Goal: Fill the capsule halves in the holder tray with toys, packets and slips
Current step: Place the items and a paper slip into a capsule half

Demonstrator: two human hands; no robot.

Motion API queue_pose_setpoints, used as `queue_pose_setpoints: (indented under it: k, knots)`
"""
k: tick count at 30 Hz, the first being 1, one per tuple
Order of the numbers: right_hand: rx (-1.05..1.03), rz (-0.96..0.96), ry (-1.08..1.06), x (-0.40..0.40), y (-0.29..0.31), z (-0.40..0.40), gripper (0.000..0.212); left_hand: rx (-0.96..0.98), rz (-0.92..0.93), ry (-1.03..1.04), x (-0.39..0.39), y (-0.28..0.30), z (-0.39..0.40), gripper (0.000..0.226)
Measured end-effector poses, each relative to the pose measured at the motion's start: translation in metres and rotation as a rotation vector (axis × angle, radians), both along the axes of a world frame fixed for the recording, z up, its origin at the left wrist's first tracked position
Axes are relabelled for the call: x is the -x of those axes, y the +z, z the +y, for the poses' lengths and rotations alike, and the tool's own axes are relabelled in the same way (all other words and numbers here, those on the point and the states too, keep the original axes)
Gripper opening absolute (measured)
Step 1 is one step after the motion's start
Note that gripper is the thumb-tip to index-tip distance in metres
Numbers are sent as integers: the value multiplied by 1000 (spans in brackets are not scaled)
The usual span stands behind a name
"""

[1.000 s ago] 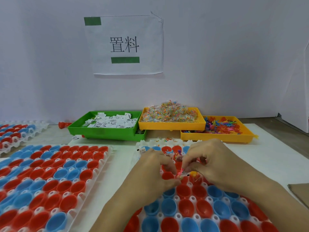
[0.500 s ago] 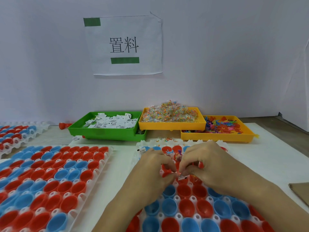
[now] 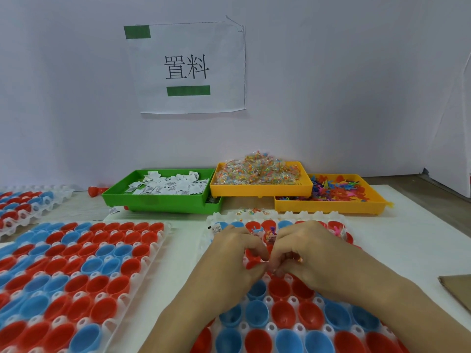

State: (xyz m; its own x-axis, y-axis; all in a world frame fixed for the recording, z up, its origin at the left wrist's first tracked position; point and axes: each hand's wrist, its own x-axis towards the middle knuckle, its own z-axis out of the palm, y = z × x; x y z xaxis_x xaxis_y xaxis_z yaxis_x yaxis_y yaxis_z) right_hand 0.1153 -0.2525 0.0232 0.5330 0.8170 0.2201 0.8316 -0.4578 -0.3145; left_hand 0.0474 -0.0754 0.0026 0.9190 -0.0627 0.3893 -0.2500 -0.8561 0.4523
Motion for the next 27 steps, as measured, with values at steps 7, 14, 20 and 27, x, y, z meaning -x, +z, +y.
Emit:
queue_pose_setpoints:
  k: [7, 14, 20, 27]
  knots:
    - [-17, 8, 1, 1, 2, -5, 19, 4, 2, -5, 0, 1, 1, 7]
    - [16, -18, -13, 4, 2, -2, 16, 19, 12, -19, 2, 2, 1, 6]
    - [23, -23, -6, 3, 1, 1, 16, 63, 33, -47, 5, 7, 3, 17]
    - [3, -19, -21, 4, 0, 1, 17, 58, 36, -27, 3, 4, -5, 13]
